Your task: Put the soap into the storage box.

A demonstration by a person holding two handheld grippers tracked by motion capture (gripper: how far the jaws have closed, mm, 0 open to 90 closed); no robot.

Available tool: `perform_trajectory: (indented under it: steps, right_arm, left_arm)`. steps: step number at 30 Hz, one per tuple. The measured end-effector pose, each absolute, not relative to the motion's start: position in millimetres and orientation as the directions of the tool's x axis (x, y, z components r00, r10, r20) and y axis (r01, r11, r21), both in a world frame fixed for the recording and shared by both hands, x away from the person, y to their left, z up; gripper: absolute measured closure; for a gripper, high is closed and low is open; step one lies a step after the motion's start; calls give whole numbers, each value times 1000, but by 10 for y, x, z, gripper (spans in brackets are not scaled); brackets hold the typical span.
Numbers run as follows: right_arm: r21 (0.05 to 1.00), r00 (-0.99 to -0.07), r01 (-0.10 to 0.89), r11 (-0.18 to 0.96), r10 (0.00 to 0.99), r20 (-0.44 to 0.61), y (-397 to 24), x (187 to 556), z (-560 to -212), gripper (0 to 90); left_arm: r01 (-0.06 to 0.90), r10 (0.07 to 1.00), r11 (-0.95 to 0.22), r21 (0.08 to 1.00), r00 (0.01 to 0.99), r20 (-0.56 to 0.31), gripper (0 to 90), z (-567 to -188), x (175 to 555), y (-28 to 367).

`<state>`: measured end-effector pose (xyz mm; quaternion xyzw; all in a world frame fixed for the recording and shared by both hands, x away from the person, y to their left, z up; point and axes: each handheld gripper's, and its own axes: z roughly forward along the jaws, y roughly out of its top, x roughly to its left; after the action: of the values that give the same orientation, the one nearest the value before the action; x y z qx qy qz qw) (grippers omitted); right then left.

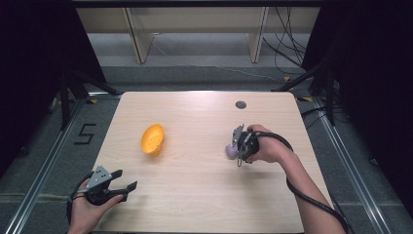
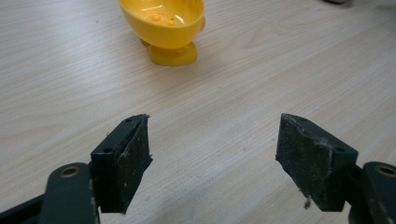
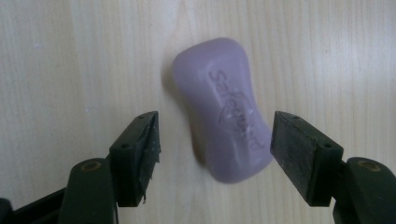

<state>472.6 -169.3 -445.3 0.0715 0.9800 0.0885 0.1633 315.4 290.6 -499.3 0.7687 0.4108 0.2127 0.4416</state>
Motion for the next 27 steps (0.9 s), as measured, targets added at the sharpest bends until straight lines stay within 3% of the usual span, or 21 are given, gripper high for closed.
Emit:
perform_trajectory:
  steps: [8, 13, 22, 27]
  right_arm:
    - [177, -961, 125, 976, 164, -224, -1643, 4969, -4507, 322]
    - [150, -976, 53, 987, 83, -203, -1609, 5077, -4567, 312]
    - [114, -982, 14, 993, 35, -183, -1521, 5137, -4656, 319]
    - [73, -983, 89, 993, 99, -153, -1501, 5134, -4666, 326]
  left_arm:
    - [425, 806, -290, 858, 592, -20, 250, -4997, 3167, 2907]
    - [428, 810, -279, 860, 585, -29, 250, -4994, 3158, 2900]
    - [423, 810, -280, 861, 587, -25, 251, -4993, 3160, 2900]
    - [432, 811, -282, 857, 584, -28, 251, -4996, 3159, 2905]
